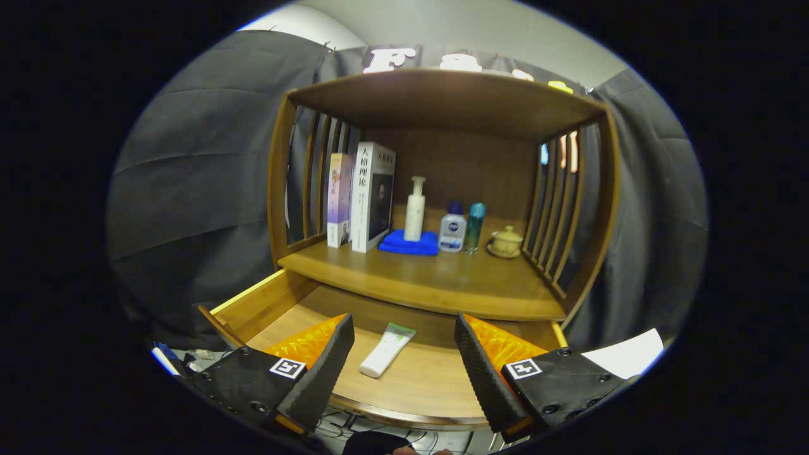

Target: Pull open the drawer, take out the items inside it, and place them on the countertop above the cabinet.

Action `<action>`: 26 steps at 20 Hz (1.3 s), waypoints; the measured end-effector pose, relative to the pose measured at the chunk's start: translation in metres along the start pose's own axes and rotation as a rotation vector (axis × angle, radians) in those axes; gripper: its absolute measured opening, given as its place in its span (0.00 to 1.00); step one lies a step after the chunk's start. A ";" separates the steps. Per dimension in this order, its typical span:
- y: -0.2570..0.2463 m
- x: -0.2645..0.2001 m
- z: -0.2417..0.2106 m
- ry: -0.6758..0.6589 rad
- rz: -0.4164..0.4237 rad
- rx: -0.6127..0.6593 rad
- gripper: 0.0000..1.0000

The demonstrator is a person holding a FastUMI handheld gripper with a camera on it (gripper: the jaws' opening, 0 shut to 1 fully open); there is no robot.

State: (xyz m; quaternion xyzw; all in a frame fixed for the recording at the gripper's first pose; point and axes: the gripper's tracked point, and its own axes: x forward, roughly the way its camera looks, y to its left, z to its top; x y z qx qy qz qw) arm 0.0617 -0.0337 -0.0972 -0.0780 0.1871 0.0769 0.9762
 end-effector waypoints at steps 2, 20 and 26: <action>0.003 0.020 -0.006 0.081 0.034 0.017 0.99; 0.025 0.135 -0.097 0.693 0.149 0.043 0.99; 0.024 0.153 -0.121 0.814 0.138 0.006 0.97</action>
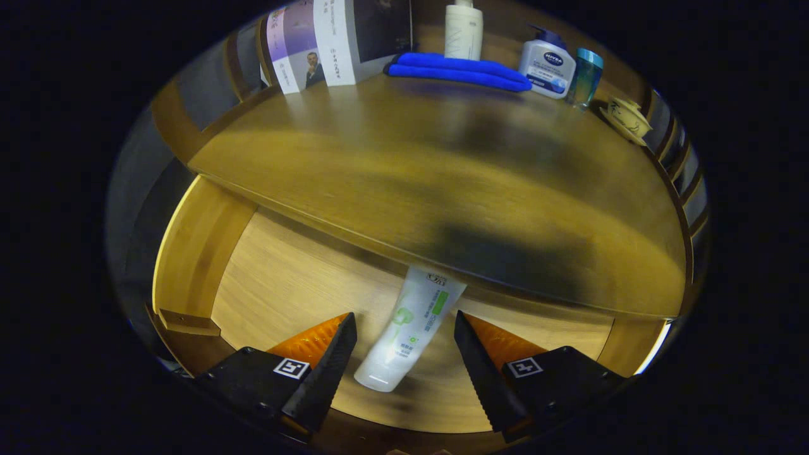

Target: Pull open the drawer, take out the items inside it, and place them on the countertop above the cabinet.

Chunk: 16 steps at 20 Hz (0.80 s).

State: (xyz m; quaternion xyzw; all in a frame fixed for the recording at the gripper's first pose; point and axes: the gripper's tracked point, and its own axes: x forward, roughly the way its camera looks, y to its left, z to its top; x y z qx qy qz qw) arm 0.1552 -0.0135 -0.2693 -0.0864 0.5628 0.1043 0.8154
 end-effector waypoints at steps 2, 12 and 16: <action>0.002 0.006 -0.006 0.038 -0.002 -0.015 0.97; 0.014 0.010 -0.011 0.069 0.101 -0.024 0.30; 0.018 -0.008 -0.009 0.030 0.124 -0.050 0.30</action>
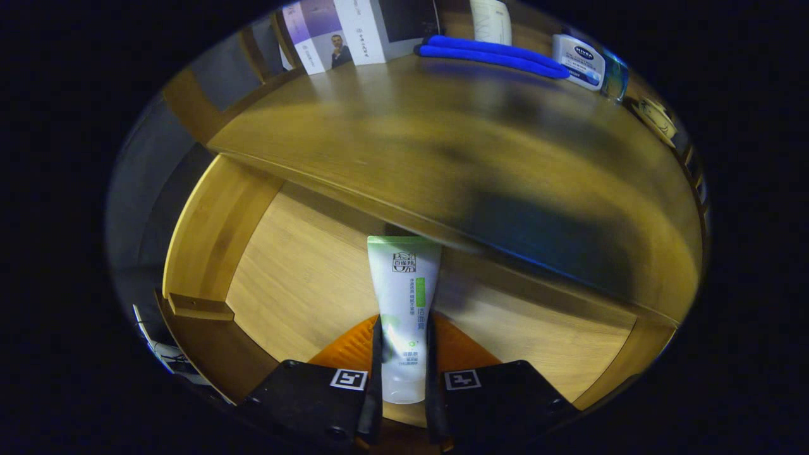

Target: Pull open the drawer, take out the items inside it, and place them on the countertop above the cabinet.

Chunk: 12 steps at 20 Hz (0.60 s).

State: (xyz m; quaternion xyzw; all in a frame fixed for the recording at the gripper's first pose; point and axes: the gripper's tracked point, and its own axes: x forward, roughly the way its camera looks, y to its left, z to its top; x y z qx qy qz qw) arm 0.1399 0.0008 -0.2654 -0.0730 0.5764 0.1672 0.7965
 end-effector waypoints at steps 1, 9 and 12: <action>0.003 -0.005 0.001 -0.017 0.007 -0.007 0.30; 0.036 -0.074 -0.009 -0.143 0.120 -0.039 0.30; 0.043 -0.103 -0.001 -0.213 0.163 -0.009 0.30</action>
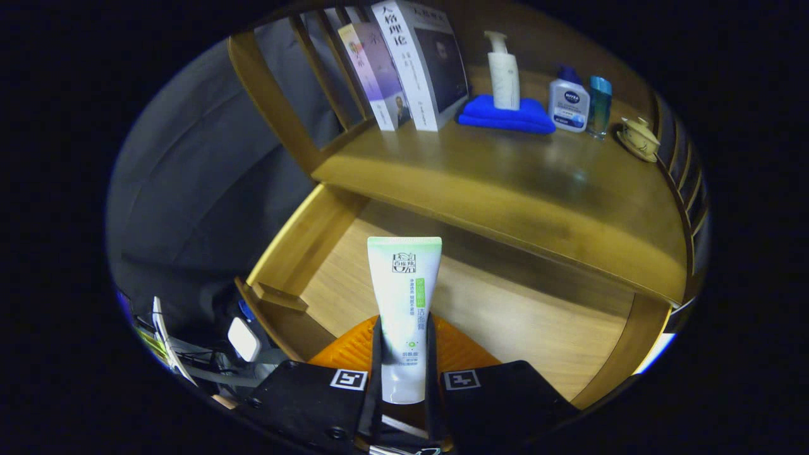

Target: Pull open the drawer, take out the items inside it, and place them on the countertop above the cabinet.

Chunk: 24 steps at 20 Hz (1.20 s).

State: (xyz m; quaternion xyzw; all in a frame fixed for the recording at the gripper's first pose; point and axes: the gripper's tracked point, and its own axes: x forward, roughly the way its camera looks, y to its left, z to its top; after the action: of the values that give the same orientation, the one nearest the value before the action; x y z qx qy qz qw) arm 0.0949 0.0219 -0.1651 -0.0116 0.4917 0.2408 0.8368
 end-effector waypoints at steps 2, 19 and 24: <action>-0.003 -0.013 0.019 -0.057 0.001 0.015 0.30; -0.108 -0.008 0.142 -0.276 -0.194 0.402 0.30; -0.122 0.006 0.144 -0.244 -0.230 0.440 0.32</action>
State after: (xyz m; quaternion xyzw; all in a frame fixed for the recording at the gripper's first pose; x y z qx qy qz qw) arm 0.2657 -0.0471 -0.1223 0.1437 0.4230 0.0314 0.8941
